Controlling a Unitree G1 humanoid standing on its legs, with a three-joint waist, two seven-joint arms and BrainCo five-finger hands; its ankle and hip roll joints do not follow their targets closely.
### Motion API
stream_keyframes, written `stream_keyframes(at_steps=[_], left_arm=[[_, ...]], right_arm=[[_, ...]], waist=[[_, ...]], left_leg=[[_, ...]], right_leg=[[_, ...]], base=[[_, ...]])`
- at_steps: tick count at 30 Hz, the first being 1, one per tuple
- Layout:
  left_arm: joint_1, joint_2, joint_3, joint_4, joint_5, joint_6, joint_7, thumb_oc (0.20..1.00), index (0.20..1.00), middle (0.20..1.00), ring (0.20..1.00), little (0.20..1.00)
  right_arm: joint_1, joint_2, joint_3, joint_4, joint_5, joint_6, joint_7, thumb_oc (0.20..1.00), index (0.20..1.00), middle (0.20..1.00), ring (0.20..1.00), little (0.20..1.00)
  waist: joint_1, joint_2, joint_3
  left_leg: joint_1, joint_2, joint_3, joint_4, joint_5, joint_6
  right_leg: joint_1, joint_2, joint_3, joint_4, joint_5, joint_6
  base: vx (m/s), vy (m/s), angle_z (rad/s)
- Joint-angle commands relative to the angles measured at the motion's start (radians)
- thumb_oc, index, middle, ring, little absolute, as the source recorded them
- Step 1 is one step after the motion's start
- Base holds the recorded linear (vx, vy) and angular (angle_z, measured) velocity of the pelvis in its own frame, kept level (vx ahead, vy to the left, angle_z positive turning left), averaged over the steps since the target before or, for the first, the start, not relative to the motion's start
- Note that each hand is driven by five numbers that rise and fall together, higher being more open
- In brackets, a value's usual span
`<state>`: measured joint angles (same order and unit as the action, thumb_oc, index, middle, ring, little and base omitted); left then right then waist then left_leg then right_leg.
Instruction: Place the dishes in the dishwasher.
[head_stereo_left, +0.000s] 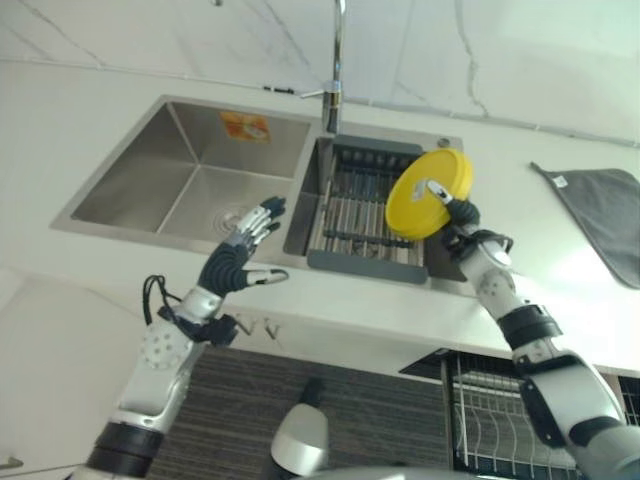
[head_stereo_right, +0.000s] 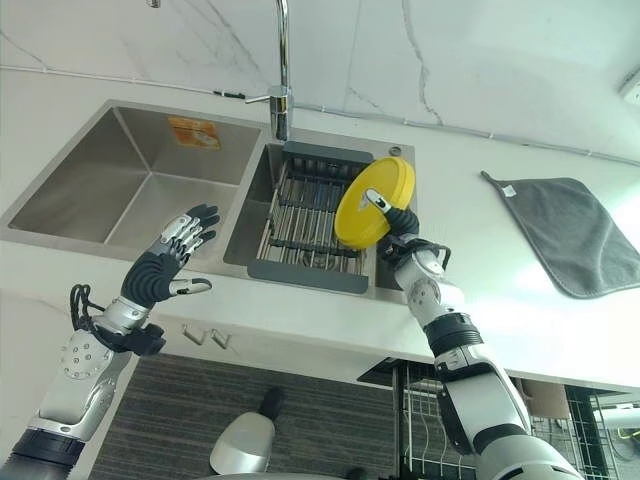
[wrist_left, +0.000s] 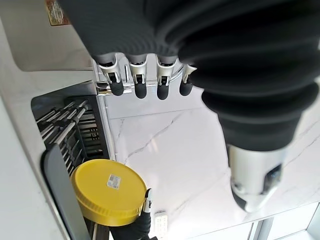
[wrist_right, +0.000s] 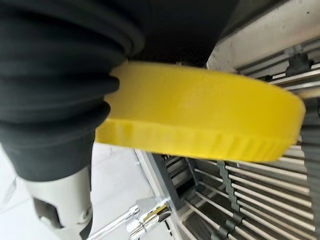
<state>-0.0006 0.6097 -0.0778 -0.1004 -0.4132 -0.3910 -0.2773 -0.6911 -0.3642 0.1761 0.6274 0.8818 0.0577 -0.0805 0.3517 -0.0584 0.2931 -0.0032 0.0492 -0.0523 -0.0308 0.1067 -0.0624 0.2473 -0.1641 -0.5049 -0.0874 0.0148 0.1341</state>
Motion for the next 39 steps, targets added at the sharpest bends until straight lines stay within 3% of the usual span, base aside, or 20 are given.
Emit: stream_keyframes(at_steps=[1, 8, 19, 27, 34, 39], left_arm=[[-0.019, 0.033, -0.026, -0.017, -0.047, -0.035, -0.005, 1.000, 1.000, 1.000, 1.000, 1.000], [-0.026, 0.025, -0.040, -0.011, -0.050, -0.044, 0.006, 1.000, 1.000, 1.000, 1.000, 1.000], [-0.034, 0.009, -0.060, -0.008, -0.061, -0.037, 0.013, 1.000, 1.000, 1.000, 1.000, 1.000], [-0.025, -0.007, -0.063, -0.007, -0.065, -0.050, 0.021, 1.000, 1.000, 1.000, 1.000, 1.000], [-0.015, -0.032, -0.067, -0.007, -0.050, -0.052, 0.040, 1.000, 1.000, 1.000, 1.000, 1.000], [-0.011, -0.048, -0.070, -0.016, -0.039, -0.042, 0.061, 1.000, 1.000, 1.000, 1.000, 1.000]], right_arm=[[-0.096, -0.073, -0.002, -0.014, -0.053, -0.047, -0.033, 0.200, 0.200, 0.200, 0.200, 0.200], [-0.120, -0.078, -0.001, -0.022, -0.105, -0.062, -0.102, 0.200, 0.200, 0.200, 0.200, 0.200], [-0.123, -0.070, -0.010, -0.020, -0.120, -0.111, -0.122, 0.200, 0.200, 0.200, 0.200, 0.200], [-0.093, -0.045, -0.019, -0.065, -0.013, -0.150, -0.097, 0.200, 0.200, 0.200, 0.200, 0.200], [-0.049, 0.030, -0.058, -0.207, 0.238, -0.242, -0.109, 0.200, 0.200, 0.200, 0.200, 0.200], [-0.013, 0.081, -0.067, -0.332, 0.310, -0.304, -0.140, 0.200, 0.200, 0.200, 0.200, 0.200]], waist=[[0.030, 0.042, -0.059], [0.028, 0.052, -0.051], [0.025, 0.064, -0.050], [0.017, 0.073, -0.055], [0.000, 0.075, -0.089], [-0.022, 0.079, -0.114]], left_leg=[[0.036, 0.028, -0.021, -0.010, -0.024, 0.012], [0.024, 0.024, -0.024, -0.005, -0.021, 0.014], [0.019, 0.021, -0.024, 0.000, -0.022, 0.015], [0.025, 0.022, -0.020, -0.012, -0.017, 0.016], [0.048, 0.029, -0.002, -0.044, -0.013, 0.013], [0.060, 0.038, 0.019, -0.054, -0.016, 0.011]], right_leg=[[-0.024, -0.021, 0.037, 0.094, -0.003, 0.011], [-0.035, -0.028, 0.039, 0.103, -0.005, 0.010], [-0.043, -0.035, 0.037, 0.110, -0.008, 0.008], [-0.043, -0.038, 0.036, 0.112, -0.011, 0.007], [-0.029, -0.038, 0.032, 0.102, -0.019, 0.005], [-0.024, -0.035, 0.038, 0.095, -0.027, -0.001]], base=[[0.00, 0.000, 0.00], [-0.02, 0.020, 0.04], [-0.01, 0.003, 0.00], [-0.01, 0.000, 0.00], [-0.04, -0.019, -0.01], [-0.05, -0.034, -0.05]])
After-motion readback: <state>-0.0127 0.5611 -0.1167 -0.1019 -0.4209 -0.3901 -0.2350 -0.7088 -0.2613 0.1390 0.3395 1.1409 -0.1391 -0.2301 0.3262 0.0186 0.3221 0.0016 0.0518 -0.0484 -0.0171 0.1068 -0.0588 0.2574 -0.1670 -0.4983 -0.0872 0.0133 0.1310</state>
